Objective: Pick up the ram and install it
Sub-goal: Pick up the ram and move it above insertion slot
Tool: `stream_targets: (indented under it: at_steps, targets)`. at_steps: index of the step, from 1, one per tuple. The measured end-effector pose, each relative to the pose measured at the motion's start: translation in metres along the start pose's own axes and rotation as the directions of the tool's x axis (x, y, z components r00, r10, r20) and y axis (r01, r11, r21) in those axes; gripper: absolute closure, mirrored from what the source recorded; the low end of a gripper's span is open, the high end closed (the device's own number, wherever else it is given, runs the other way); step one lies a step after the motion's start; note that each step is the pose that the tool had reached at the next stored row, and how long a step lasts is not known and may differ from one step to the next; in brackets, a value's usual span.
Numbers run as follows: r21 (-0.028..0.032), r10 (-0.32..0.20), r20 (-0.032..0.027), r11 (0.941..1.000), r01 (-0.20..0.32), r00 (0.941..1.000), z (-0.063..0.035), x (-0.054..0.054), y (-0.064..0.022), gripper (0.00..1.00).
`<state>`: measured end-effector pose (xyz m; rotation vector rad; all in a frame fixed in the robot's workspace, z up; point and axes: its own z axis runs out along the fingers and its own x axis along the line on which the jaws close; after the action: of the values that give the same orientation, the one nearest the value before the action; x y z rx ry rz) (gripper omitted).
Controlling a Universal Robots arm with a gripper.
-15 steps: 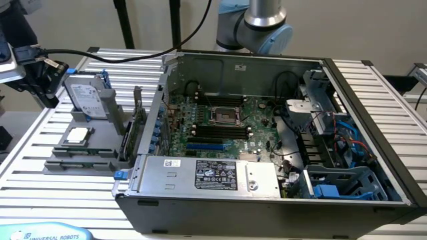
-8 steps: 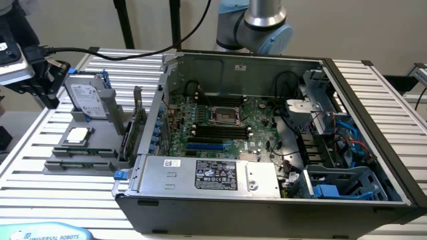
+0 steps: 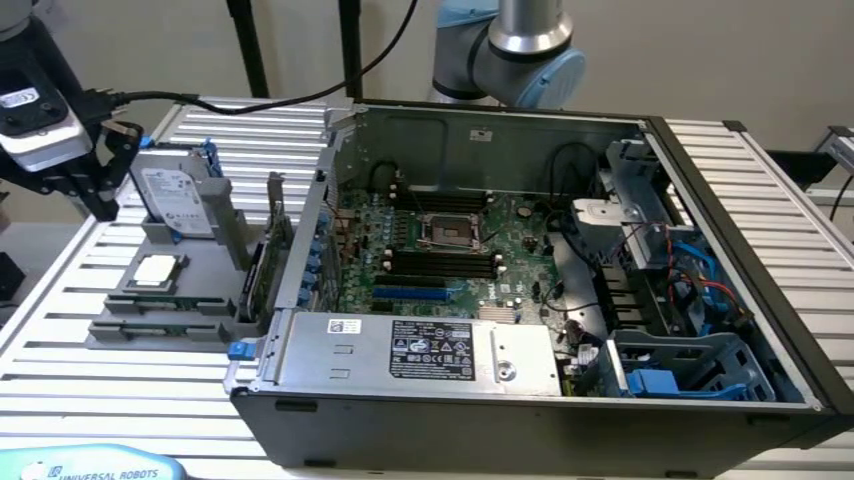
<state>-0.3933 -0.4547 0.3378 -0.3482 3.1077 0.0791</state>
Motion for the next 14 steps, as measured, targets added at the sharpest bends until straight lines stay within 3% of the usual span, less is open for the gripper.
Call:
stream_targets:
  at_steps: [3, 7, 10, 14]
  targets:
    - [-0.0011, -0.053, -0.0026, 0.9986, 0.053, 0.9986, 0.002, 0.0, -0.0001, 0.89]
    - [-0.0028, -0.126, -0.006, 0.992, 0.126, 0.992, 0.0052, 0.0001, -0.0002, 0.89]
    - [-0.0043, -0.18, -0.0088, 0.9836, 0.18, 0.9836, 0.0074, 0.0001, -0.0004, 0.89]
    - [-0.0066, -0.251, -0.0123, 0.968, 0.251, 0.9679, 0.0103, 0.0002, -0.0005, 0.89]
